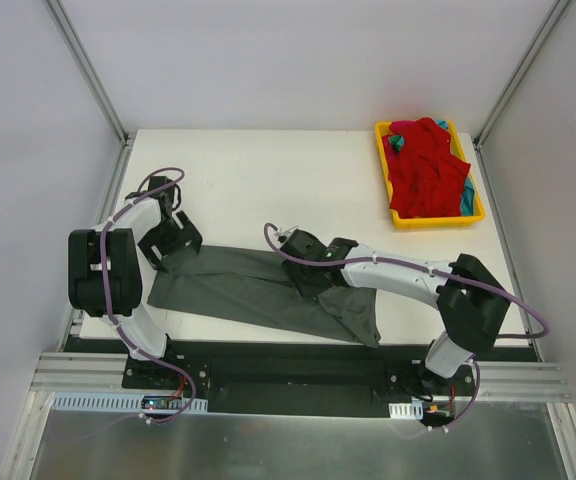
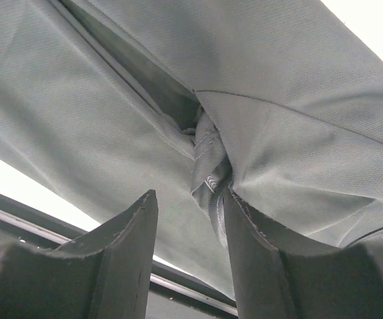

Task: Fold and stack the t-shirts
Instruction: Fold the other side of the tshirt into a rectangle

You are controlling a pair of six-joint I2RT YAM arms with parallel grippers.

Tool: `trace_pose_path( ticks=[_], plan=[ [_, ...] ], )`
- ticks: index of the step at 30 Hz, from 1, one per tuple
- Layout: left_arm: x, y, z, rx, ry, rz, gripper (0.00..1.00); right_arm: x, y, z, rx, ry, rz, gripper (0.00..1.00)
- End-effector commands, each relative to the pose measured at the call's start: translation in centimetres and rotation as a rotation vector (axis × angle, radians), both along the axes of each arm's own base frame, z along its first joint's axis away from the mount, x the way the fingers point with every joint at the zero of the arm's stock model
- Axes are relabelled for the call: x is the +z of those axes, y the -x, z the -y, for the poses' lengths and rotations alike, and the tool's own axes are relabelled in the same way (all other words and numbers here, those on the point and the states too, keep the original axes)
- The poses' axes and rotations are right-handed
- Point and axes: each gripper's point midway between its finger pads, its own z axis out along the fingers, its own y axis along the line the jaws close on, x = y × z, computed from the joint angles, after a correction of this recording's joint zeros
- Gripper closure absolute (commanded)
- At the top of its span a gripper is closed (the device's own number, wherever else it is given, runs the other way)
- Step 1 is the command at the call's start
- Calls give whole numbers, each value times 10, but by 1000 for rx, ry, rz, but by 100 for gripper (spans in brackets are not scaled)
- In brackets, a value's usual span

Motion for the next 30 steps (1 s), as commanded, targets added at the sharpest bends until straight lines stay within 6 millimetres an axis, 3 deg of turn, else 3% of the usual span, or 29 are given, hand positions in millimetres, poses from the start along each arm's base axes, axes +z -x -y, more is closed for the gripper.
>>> trace_pose_path(
  ticks=[1, 5, 14, 18, 26, 30],
  plan=[
    [1, 0, -3, 7, -13, -8, 1, 16, -10, -4, -46, -26, 50, 53],
    [0, -1, -3, 8, -11, -7, 1, 8, -10, -13, -39, -36, 27, 58],
    [2, -3, -2, 7, -4, -3, 1, -10, -22, -7, -110, 13, 25, 64],
    [2, -3, -6, -3, -27, -5, 1, -14, -22, -5, -133, -2, 8, 73],
    [3, -3, -6, -2, -25, -4, 1, 3, -11, -15, -104, -104, -25, 99],
    [2, -3, -8, 2, -31, -4, 1, 16, -4, -10, -118, -101, -23, 99]
  ],
)
